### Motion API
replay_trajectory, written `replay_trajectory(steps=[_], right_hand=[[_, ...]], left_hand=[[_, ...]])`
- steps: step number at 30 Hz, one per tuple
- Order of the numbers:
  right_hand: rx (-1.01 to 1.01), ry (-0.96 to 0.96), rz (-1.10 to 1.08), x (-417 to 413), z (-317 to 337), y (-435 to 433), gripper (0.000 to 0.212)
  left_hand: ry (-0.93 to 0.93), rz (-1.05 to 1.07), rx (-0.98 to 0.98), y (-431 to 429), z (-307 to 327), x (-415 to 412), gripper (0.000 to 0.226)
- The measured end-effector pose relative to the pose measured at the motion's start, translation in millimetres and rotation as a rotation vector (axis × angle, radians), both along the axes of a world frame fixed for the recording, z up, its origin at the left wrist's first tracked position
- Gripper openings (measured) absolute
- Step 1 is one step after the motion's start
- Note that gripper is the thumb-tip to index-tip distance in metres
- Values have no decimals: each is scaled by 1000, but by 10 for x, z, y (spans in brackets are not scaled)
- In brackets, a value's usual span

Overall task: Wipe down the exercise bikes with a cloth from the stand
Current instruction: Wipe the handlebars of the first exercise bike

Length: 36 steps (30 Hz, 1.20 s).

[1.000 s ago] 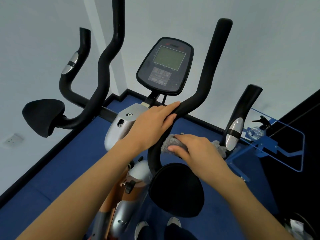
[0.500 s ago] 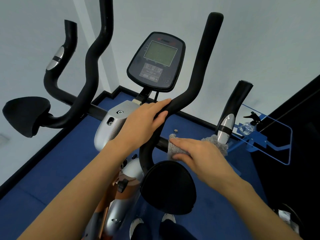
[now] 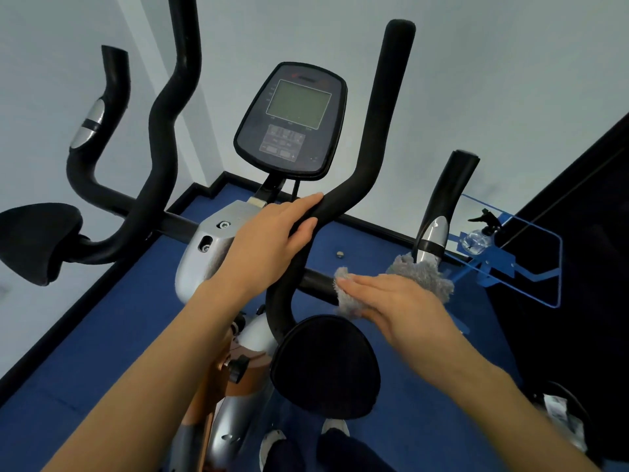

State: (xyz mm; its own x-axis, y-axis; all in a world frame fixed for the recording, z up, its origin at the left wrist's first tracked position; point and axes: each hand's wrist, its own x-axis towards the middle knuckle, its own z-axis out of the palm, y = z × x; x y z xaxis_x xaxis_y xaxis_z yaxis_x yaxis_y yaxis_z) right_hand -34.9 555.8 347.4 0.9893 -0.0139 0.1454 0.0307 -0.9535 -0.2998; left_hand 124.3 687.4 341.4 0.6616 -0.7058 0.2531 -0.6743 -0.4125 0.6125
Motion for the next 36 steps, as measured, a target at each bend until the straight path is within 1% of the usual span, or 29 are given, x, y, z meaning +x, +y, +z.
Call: replay_trajectory(steps=[1, 3, 5, 6, 8, 10, 11, 12, 14, 15, 16, 18, 19, 20, 23, 27, 30, 32, 36], right_hand=[[-32, -66, 23, -44, -85, -26, 45], [-45, -113, 59, -112, -214, -52, 51], [-39, -195, 42, -181, -239, -22, 47], [-39, -275, 8, -207, -235, -4, 43], [31, -475, -133, -247, -132, 54, 37], [269, -676, -353, -272, 42, 69, 35], [397, -747, -444, -284, 128, 41, 36], [471, -806, -518, -304, 199, -5, 37], [445, -886, -599, -348, 250, -111, 39], [409, -866, -603, -354, 224, -148, 41], [401, -794, -588, -350, 156, -161, 44], [465, -564, -529, -299, -55, -128, 50], [475, -472, -502, -274, -176, -94, 51], [464, -423, -487, -249, -282, -60, 51], [475, -429, -519, -195, -411, 31, 49], [486, -447, -561, -62, -356, 27, 47], [424, -404, -578, 106, -267, -106, 48], [417, -389, -591, 155, -215, -150, 46], [489, -518, -601, 16, -178, -85, 43]], left_hand=[[-4, -4, -3, -3, -1, -1, 45], [-39, -7, -3, -9, 6, -7, 40], [-104, -8, 18, -27, 36, -20, 41], [-136, -10, 26, -48, 61, -26, 42], [-196, -23, 29, -119, 119, -42, 44], [-252, -40, 32, -222, 163, -45, 45], [-270, -46, 34, -278, 177, -42, 46], [-278, -53, 36, -332, 180, -36, 46], [-281, -64, 38, -428, 177, -29, 48], [-279, -64, 38, -468, 172, -27, 49], [-276, -63, 37, -499, 161, -29, 50], [-283, -61, 38, -524, 136, -41, 53], [-294, -62, 39, -523, 128, -49, 54], [-305, -64, 40, -520, 117, -51, 55], [-347, -65, 67, -498, 97, -61, 59], [-408, -45, 121, -506, 77, -90, 63], [-436, -40, 153, -511, 74, -97, 66], [-428, -45, 156, -507, 64, -100, 67], [-431, -53, 146, -495, 38, -87, 64]])
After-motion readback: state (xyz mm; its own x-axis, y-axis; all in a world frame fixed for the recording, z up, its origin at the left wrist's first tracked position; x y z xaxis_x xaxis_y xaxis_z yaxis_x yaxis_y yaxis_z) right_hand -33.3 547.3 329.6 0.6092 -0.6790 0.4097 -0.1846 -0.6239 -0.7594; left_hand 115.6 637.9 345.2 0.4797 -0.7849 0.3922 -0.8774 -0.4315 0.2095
